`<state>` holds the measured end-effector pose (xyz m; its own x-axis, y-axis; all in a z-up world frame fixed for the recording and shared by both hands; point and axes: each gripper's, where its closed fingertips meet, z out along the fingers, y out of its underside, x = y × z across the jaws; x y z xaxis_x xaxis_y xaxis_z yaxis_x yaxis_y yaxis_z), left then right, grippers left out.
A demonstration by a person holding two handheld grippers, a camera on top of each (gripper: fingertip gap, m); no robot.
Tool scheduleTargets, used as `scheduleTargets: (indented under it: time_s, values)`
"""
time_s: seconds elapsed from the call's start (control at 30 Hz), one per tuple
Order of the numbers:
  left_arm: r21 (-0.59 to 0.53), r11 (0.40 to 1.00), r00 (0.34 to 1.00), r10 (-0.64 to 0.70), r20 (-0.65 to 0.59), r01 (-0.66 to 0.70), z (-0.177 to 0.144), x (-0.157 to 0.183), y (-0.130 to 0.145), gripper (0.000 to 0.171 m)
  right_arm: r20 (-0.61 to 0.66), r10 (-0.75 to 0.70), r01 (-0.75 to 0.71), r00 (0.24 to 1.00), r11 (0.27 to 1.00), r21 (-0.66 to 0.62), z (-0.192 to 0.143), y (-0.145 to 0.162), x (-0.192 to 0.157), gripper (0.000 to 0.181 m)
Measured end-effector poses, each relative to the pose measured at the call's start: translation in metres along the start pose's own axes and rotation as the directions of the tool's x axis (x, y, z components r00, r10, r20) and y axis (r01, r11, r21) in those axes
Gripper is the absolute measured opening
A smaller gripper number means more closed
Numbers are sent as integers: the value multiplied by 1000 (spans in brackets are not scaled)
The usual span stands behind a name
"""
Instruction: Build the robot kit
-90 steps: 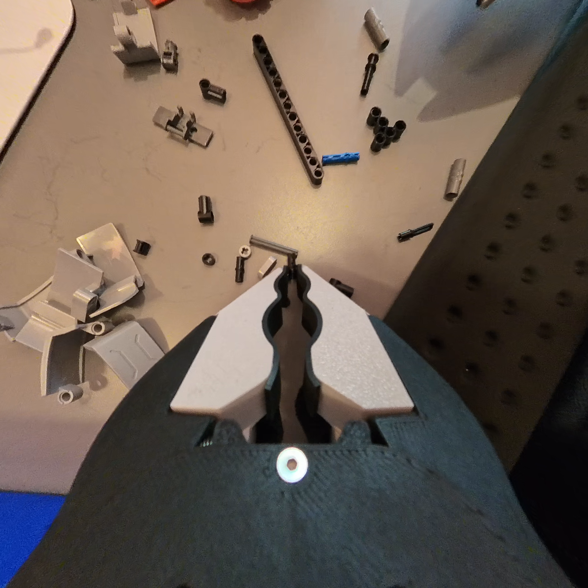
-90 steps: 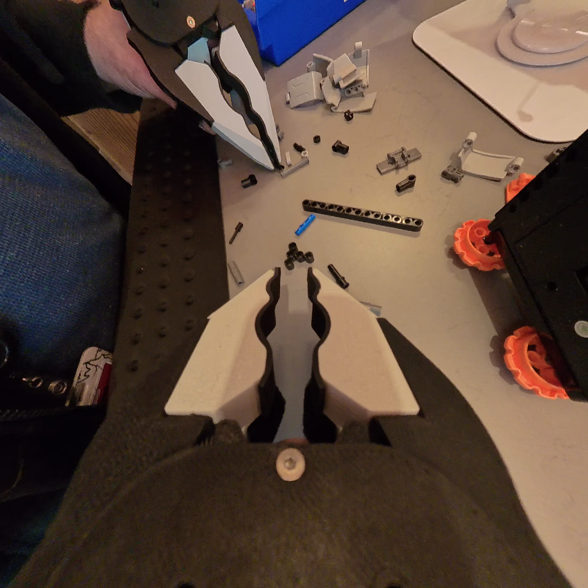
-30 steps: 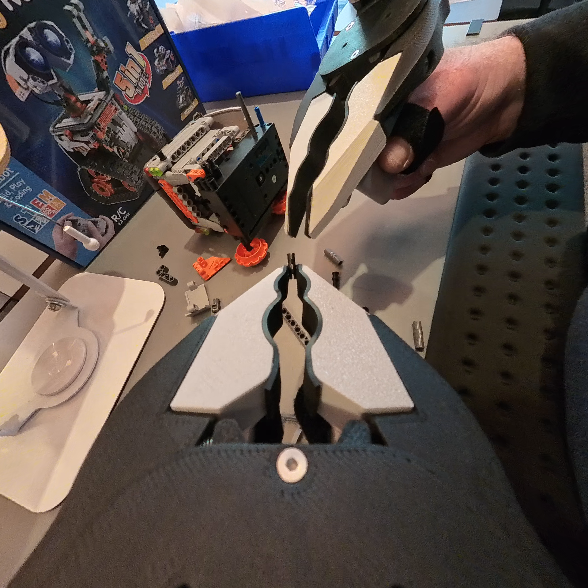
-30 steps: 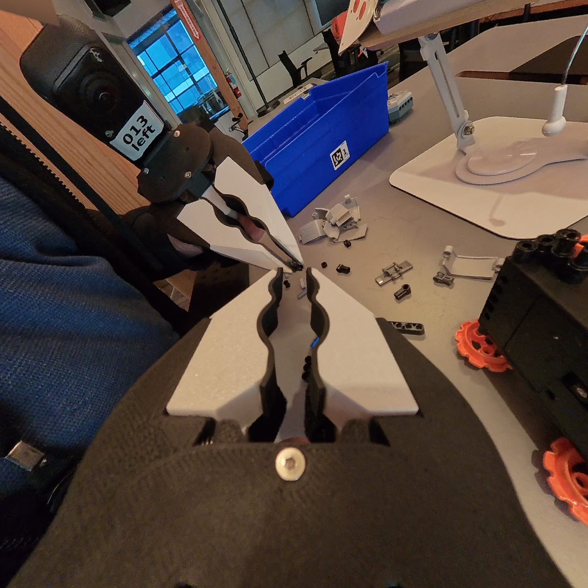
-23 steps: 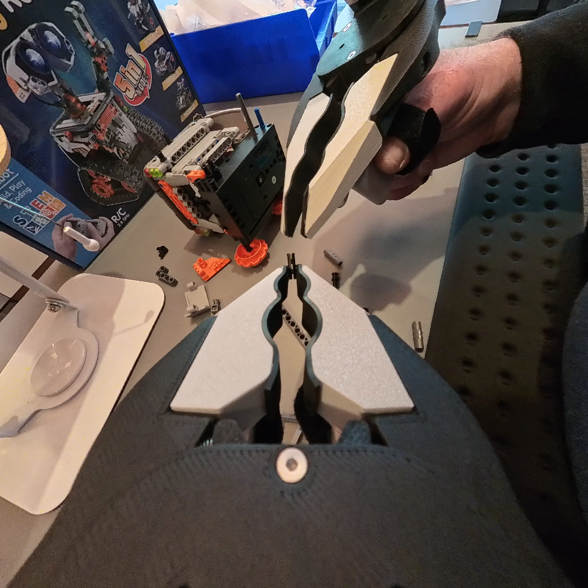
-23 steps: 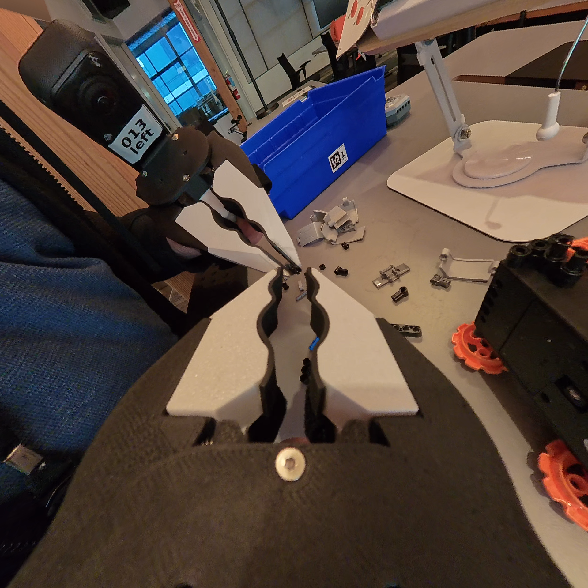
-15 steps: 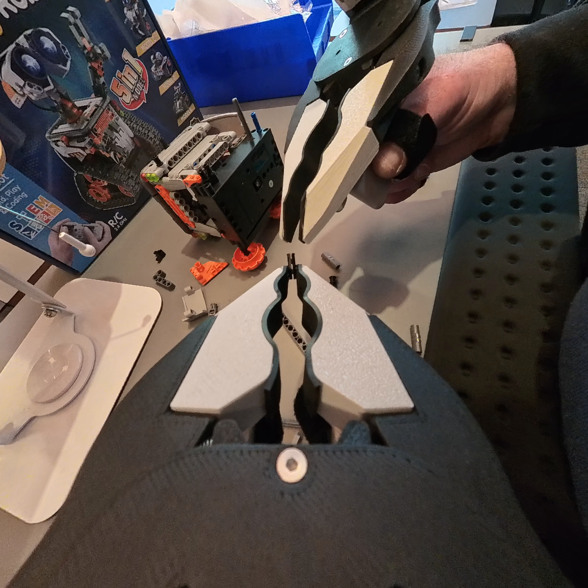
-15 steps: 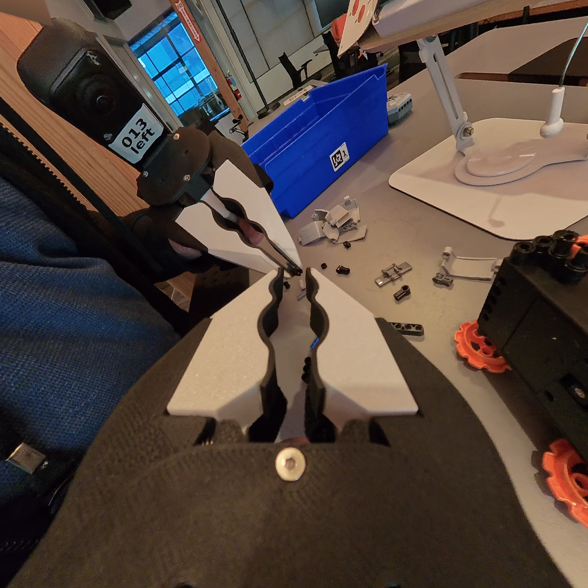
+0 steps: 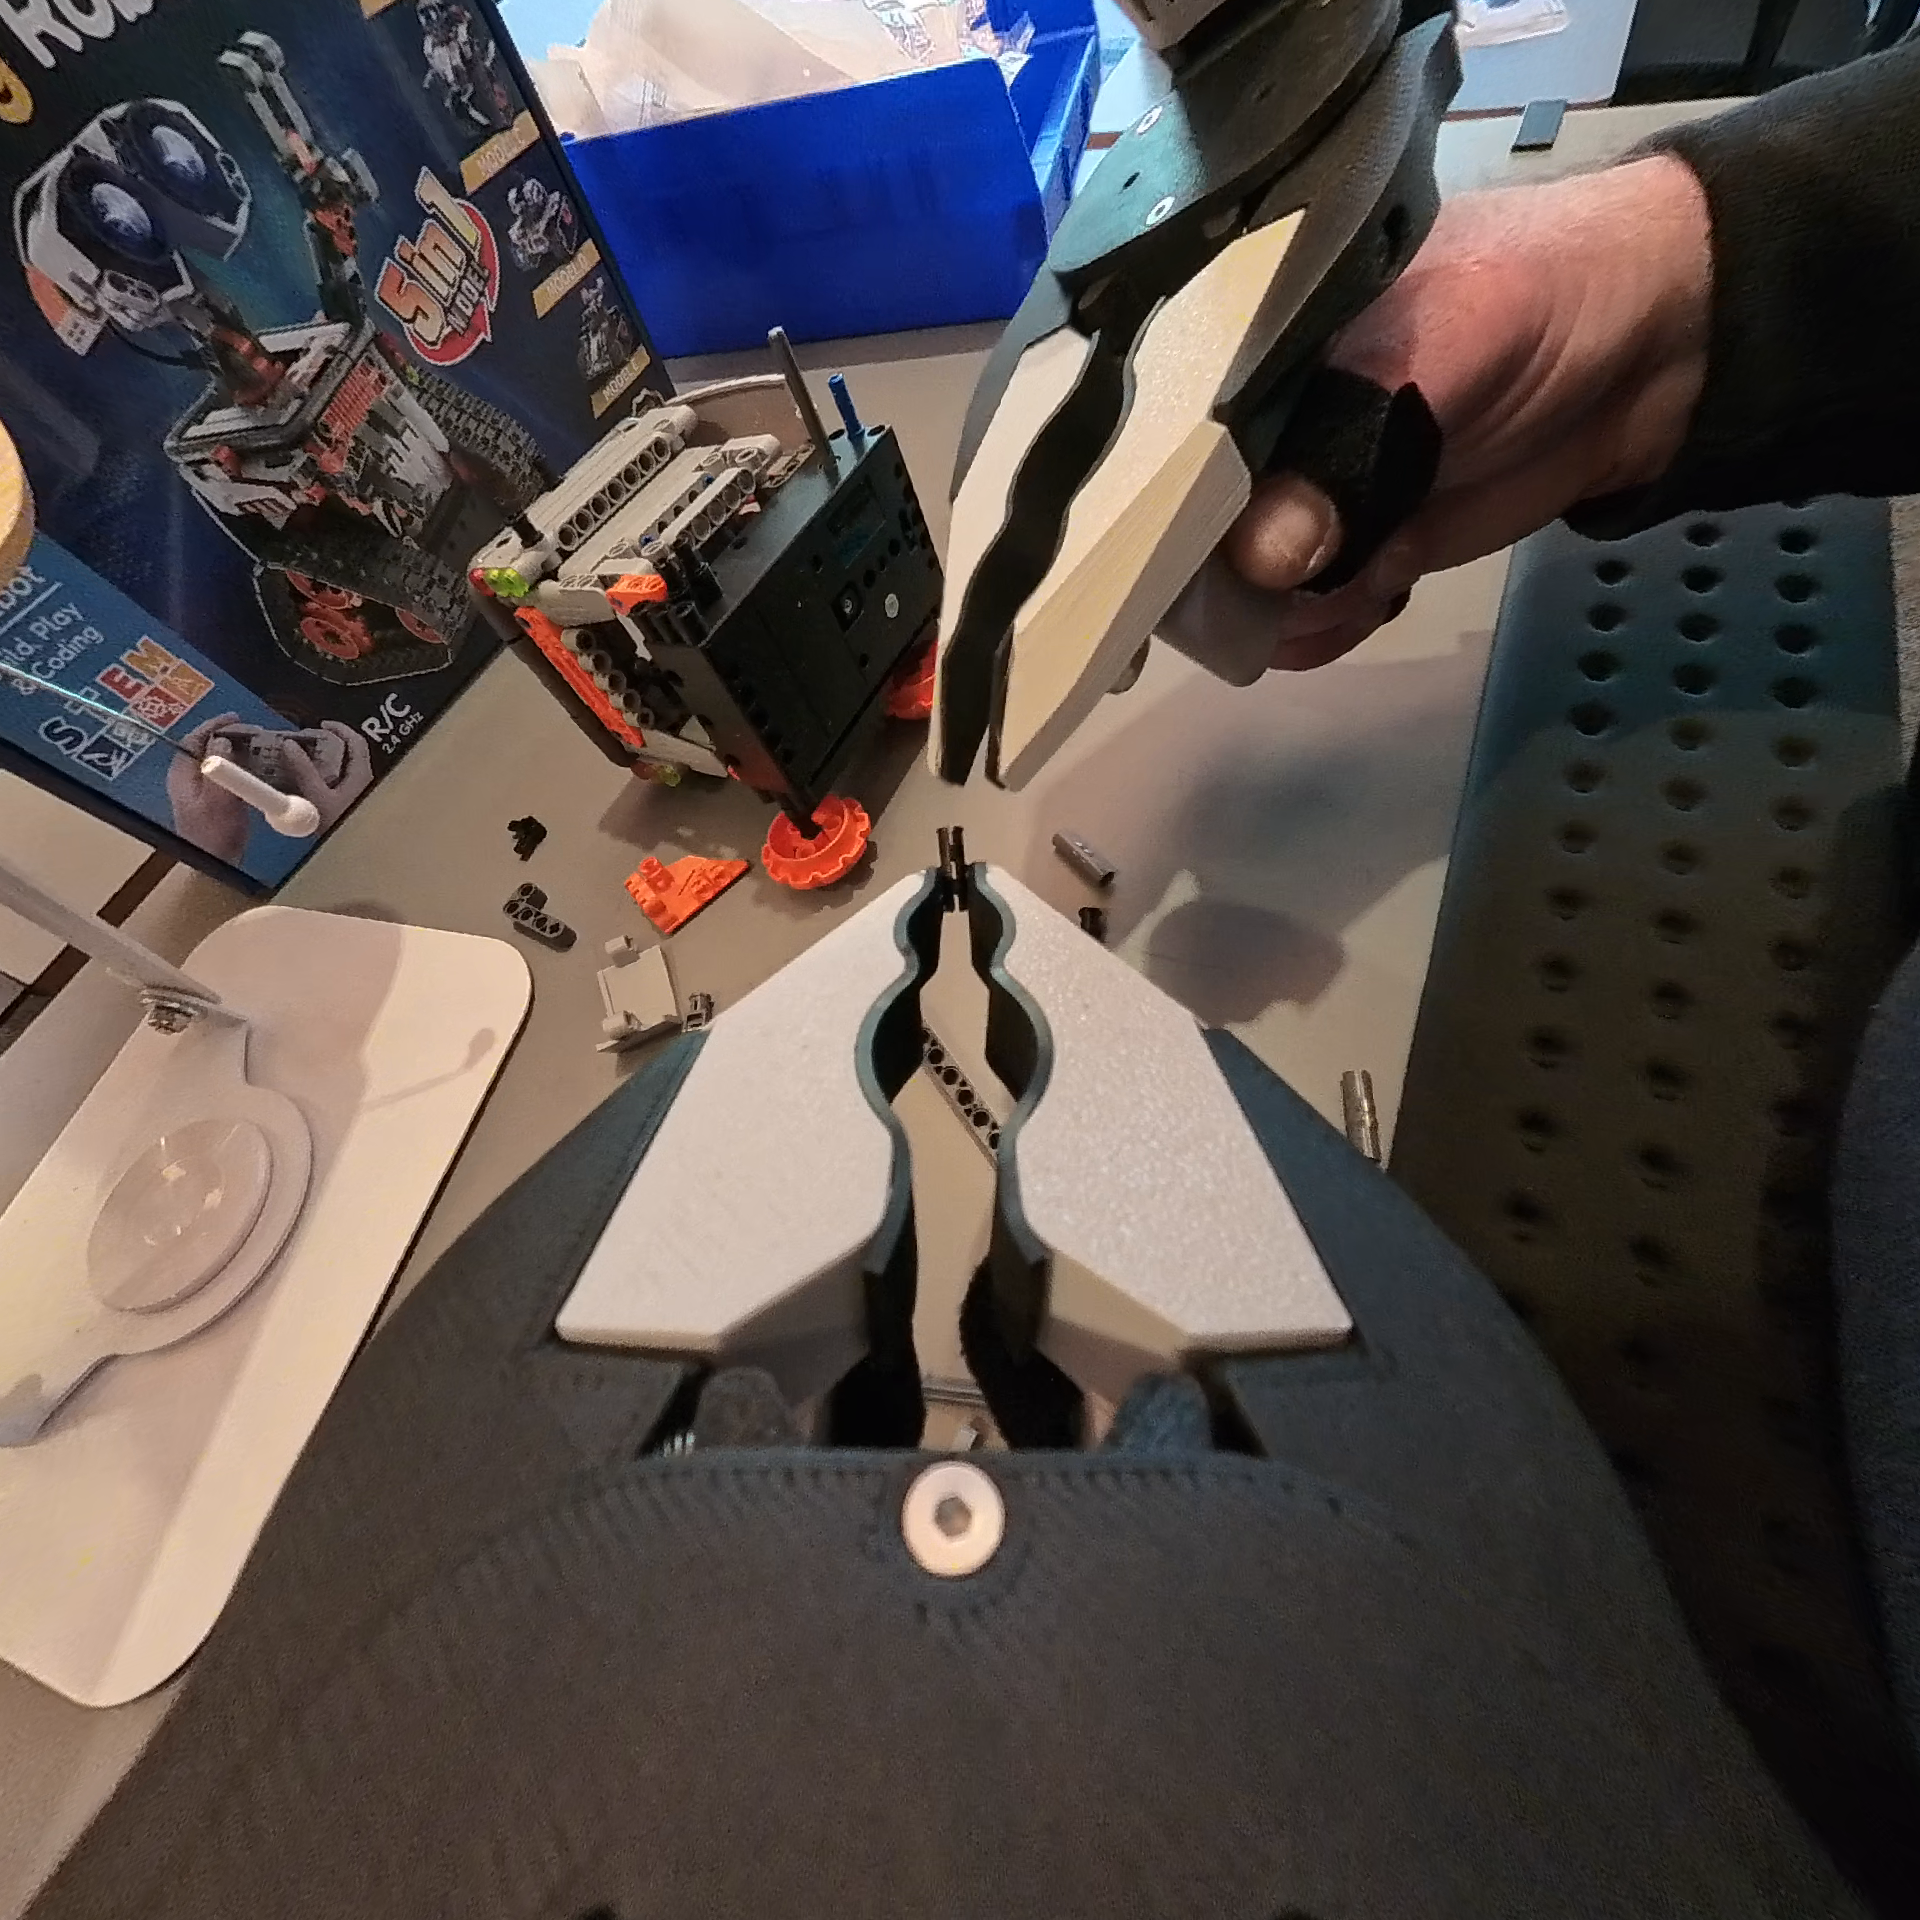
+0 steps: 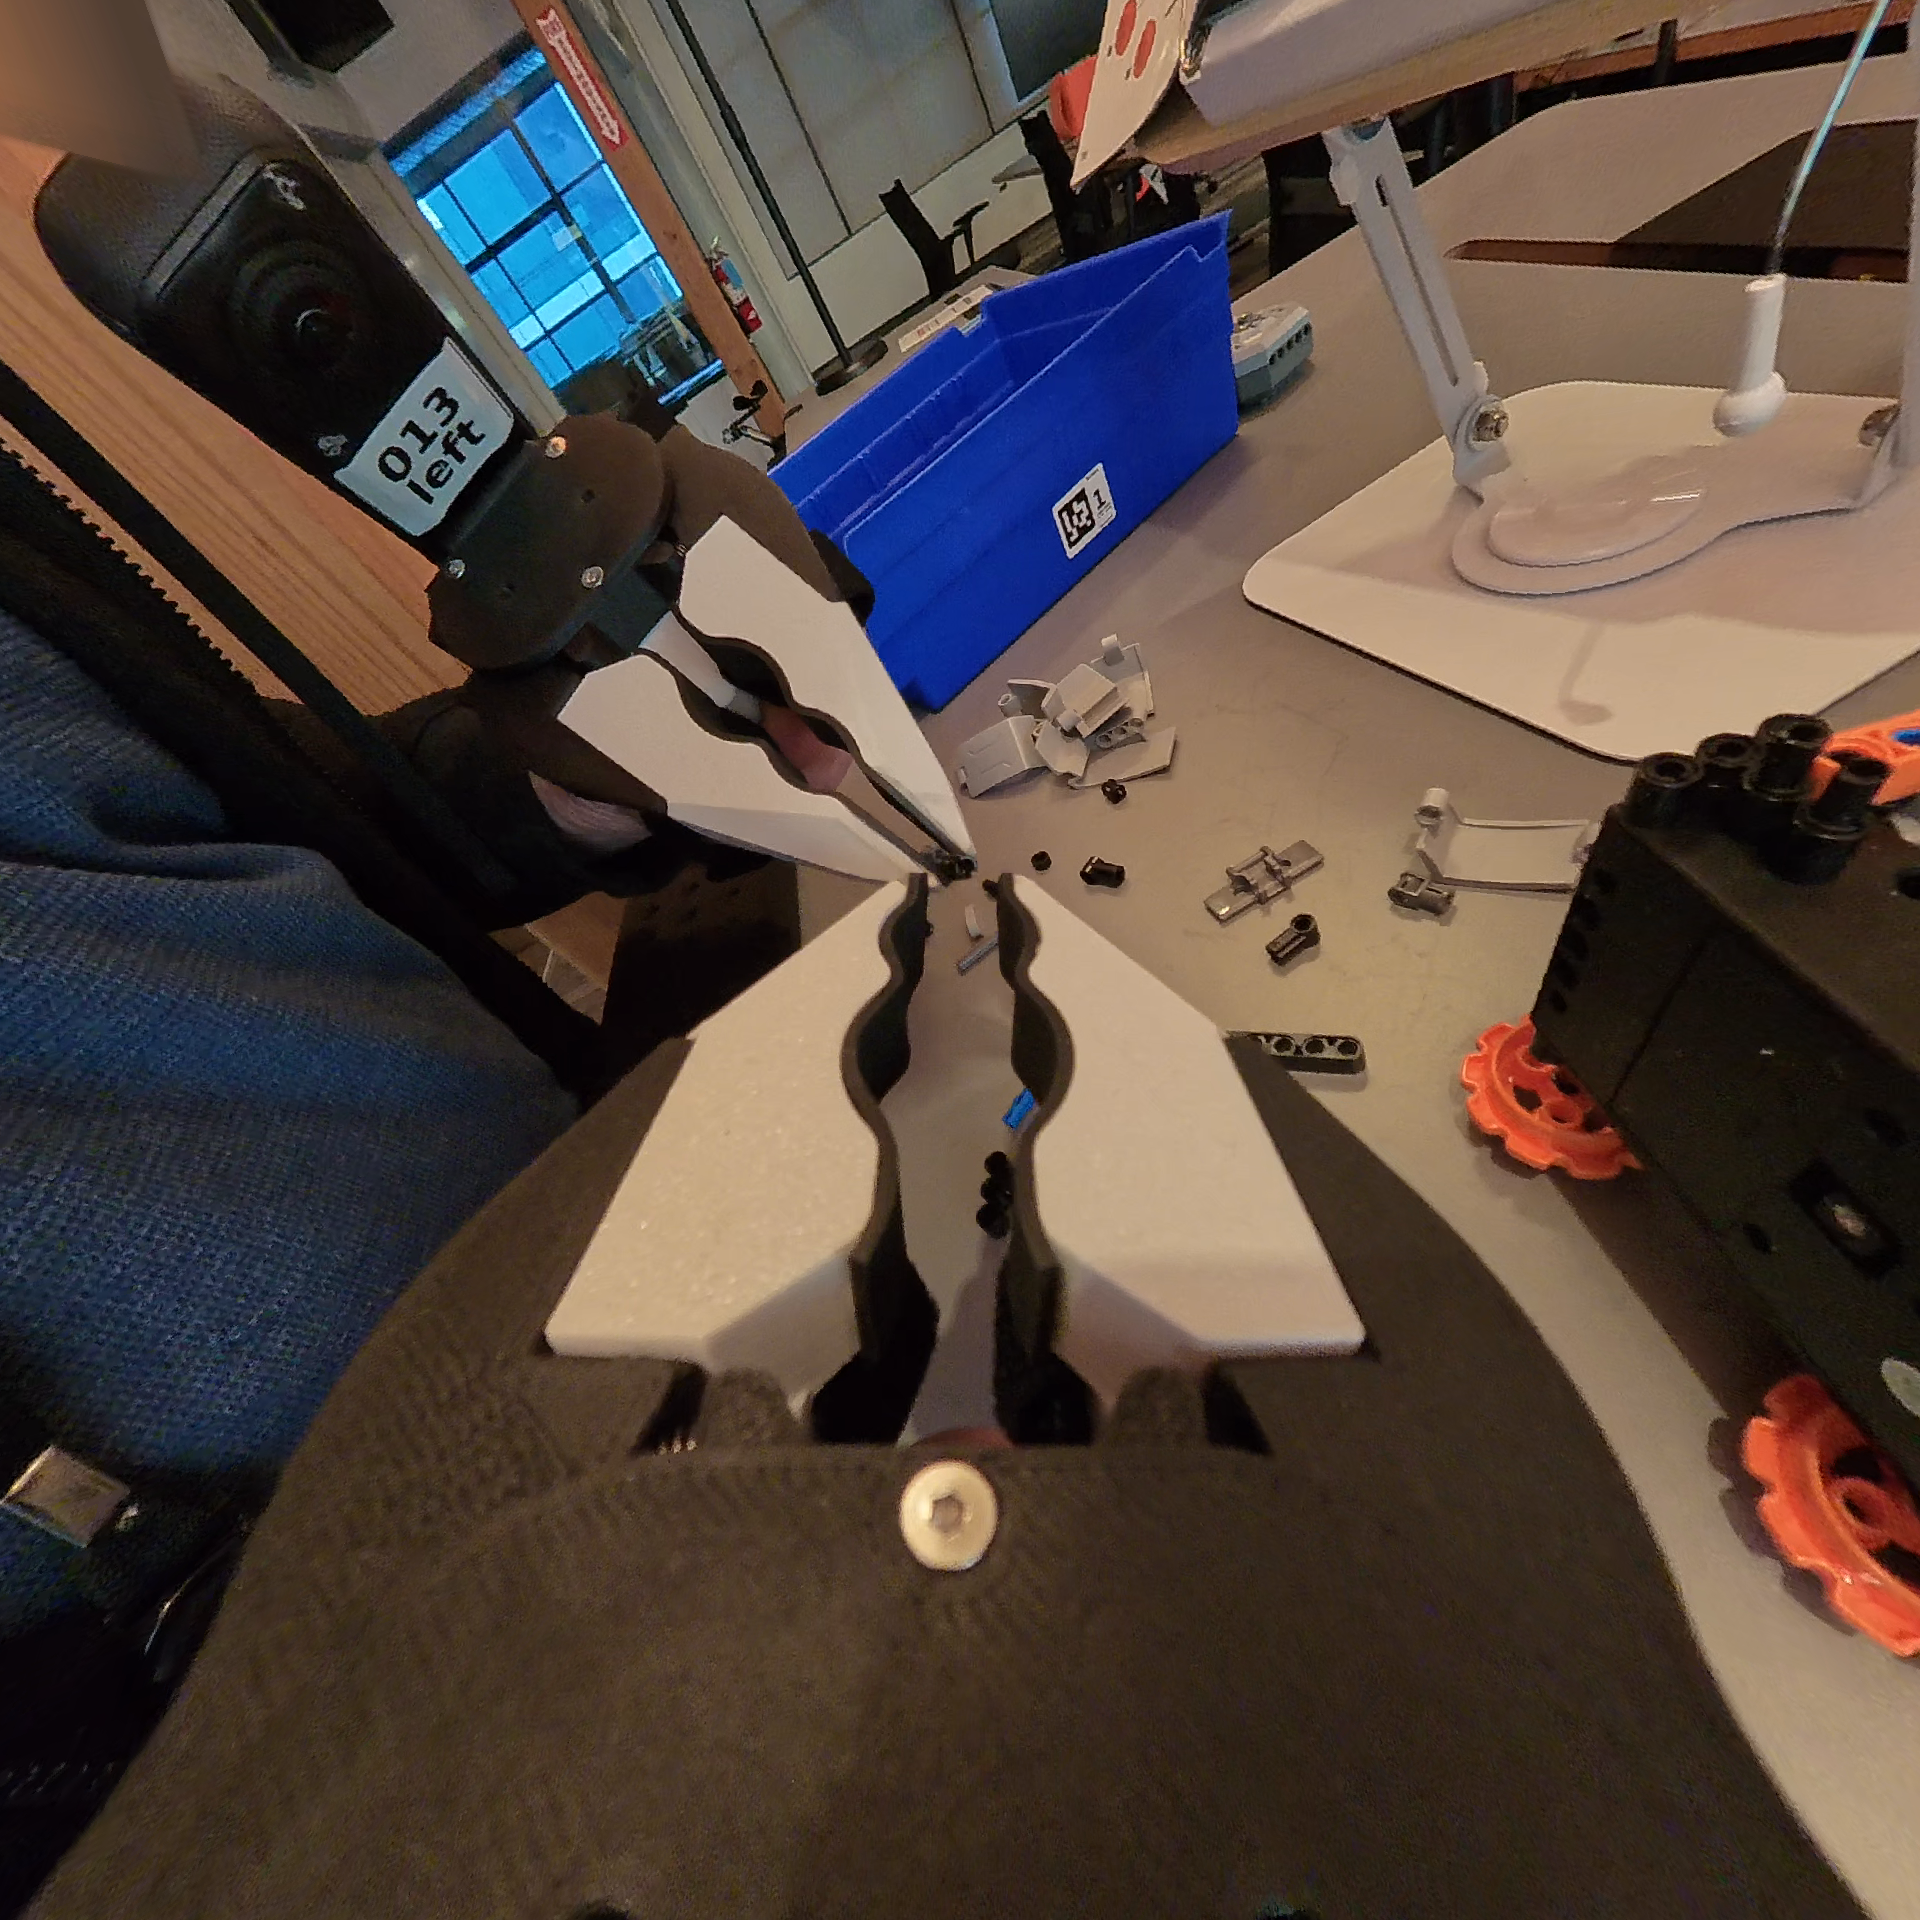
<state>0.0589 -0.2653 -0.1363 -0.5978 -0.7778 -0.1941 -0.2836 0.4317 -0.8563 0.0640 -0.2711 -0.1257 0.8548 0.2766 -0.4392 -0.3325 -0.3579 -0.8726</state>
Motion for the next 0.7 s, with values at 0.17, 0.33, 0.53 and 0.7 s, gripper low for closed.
scheduleTargets:
  time_s: [0.17,0.33,0.53,0.7]
  values:
    - [13,1000,1000,14,3,-14,-1,1,-5,3,-17,19,-18,1000,999,30,-7,-3,1,10]
    - [5,999,999,41,-12,-41,1,7,-7,4,-5,36,-36,999,998,44,-8,-2,-3,9]
    - [26,996,996,85,-38,-84,1,22,-13,4,52,76,-76,996,997,15,-4,8,-17,7]
    - [21,995,993,100,-57,-99,1,36,-12,4,53,77,-76,996,997,-14,-7,17,-27,2]
